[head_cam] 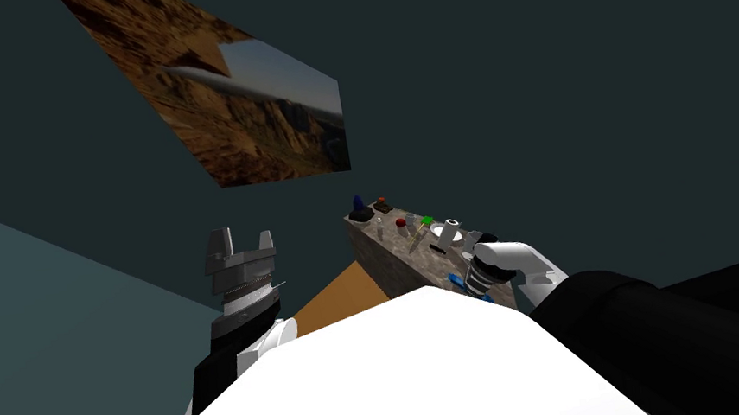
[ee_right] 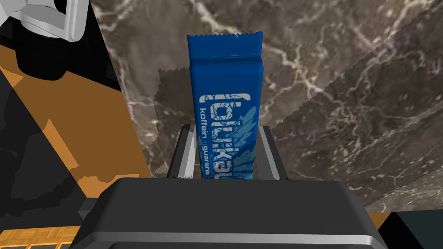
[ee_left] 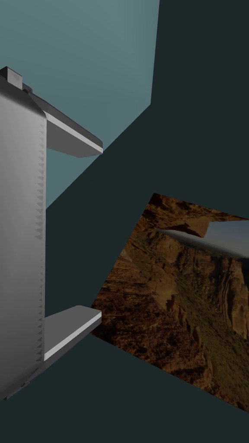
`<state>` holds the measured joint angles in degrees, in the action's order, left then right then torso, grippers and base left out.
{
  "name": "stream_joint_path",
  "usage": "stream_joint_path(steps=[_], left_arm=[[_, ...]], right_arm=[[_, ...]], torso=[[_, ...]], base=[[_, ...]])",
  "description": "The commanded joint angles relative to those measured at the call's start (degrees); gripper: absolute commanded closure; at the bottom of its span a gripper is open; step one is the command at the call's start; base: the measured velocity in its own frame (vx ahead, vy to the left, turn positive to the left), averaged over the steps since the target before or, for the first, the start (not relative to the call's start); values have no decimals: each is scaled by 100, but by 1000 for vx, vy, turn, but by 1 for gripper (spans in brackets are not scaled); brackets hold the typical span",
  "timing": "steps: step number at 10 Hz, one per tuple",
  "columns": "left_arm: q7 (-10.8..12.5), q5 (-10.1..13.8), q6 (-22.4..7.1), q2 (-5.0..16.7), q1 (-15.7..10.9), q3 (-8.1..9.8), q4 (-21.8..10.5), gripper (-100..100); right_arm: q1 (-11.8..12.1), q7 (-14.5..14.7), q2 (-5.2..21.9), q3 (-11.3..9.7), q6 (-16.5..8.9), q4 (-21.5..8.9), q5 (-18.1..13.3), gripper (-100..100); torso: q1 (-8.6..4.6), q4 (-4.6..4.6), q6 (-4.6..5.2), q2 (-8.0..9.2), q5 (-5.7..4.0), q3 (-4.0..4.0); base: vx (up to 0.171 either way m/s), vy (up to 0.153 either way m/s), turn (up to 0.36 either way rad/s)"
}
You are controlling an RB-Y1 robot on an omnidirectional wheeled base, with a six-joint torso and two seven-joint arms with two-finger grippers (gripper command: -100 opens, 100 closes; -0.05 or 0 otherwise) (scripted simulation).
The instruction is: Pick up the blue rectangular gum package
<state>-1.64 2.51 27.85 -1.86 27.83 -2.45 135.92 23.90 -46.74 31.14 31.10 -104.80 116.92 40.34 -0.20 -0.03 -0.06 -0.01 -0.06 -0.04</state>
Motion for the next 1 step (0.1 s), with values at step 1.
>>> stream_joint_path(steps=[1], left_arm=[[0,0,0,0,0,0,0,0]], right_arm=[[0,0,0,0,0,0,0,0]], torso=[[0,0,0,0,0,0]], base=[[0,0,0]])
